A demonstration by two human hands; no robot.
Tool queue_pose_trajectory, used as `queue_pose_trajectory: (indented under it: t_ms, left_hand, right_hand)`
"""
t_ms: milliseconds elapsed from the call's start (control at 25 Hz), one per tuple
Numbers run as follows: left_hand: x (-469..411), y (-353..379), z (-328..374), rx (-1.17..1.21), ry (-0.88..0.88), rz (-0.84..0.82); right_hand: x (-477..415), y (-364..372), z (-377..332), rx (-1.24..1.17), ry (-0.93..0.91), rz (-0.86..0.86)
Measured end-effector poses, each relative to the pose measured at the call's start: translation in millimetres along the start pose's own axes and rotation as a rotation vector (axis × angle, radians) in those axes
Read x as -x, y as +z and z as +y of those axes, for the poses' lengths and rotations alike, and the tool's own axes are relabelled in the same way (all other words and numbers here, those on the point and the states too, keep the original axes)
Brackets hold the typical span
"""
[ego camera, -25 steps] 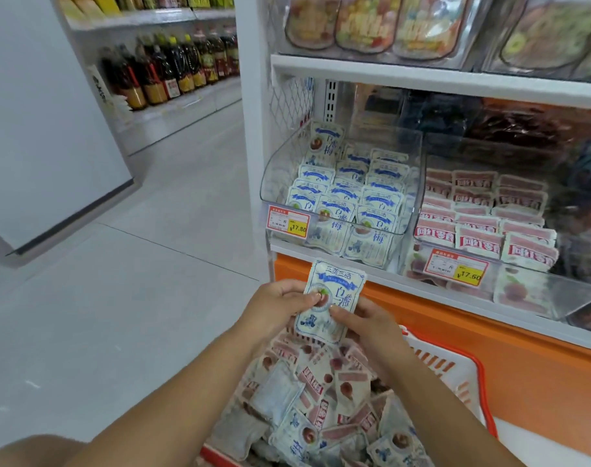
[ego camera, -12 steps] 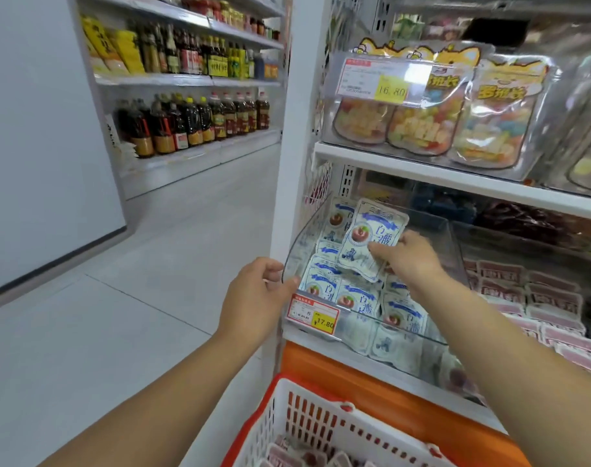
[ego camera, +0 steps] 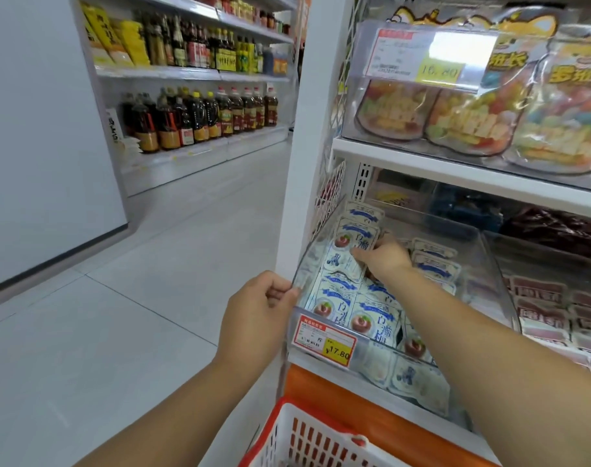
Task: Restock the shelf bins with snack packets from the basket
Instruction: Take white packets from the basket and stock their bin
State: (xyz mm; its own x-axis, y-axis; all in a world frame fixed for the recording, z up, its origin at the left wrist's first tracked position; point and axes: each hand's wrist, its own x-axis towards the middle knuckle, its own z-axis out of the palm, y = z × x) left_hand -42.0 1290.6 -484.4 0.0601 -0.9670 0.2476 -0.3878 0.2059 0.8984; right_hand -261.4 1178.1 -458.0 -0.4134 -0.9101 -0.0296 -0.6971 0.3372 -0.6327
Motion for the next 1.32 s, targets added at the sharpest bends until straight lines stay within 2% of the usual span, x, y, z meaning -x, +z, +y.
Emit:
queue_pose_trajectory:
  t_ms: [120,320,480,680,800,880,920,1000,1080,1160,1240,1320]
  left_hand:
    - [-0.5,-0.2,-1.7,0.017,-0.014,-0.008]
    - [-0.2,-0.6,-0.5,0.023,-0.056,-0.022]
    - [13.6,-7.7,4.8,-0.059,-0.108,-0.105]
    - [48.9,-5.9,0.8,-0.230,-0.177,-0.143]
    - [77.0,3.7,-13.8,-0.279,-0.302,-0.199]
    - [109.2,18.4,-30.4,-0.345,-0.328,-0.315]
    - [129.3,27.0,-41.1,-0.371,-0.342,-0.410]
    - [168.6,46.3,-70.4,-0.436,-0.326,-0.622]
    - [198.0,61.0,-107.1,-0.544,-0.324,-0.754]
    - [218.8,68.7,-137.9,-0.695,-0.372,-0.792]
    - [231.9,72.0,-155.6,-0.843,-0.361,-0.761]
    - [237.5,74.7,-162.9,-0.959,-0.337,-0.675]
  right_hand:
    - [3.7,1.9,7.0,-0.010,-0.031,-0.009]
    - [20.5,-8.0,1.7,-0.069,0.024,-0.026]
    - [57.7,-30.6,-4.6,-0.080,-0.101,0.008]
    - [164.0,-51.1,12.7,-0.492,-0.364,0.205]
    - [226.3,-21.4,61.3,-0.592,-0.400,0.190]
    - [253.4,14.8,106.6,-0.454,-0.331,0.097]
    - [262.7,34.2,131.2,-0.322,-0.273,-0.009]
    - [272.1,62.5,180.2,-0.018,-0.144,-0.301]
    - [276.8,79.0,224.0,0.157,-0.046,-0.563]
    - [281.9,85.0,255.3,0.155,0.098,-0.676]
    - [283.0,87.8,272.2,0.127,0.194,-0.676]
    - [280.5,89.9,275.6,0.105,0.205,-0.664]
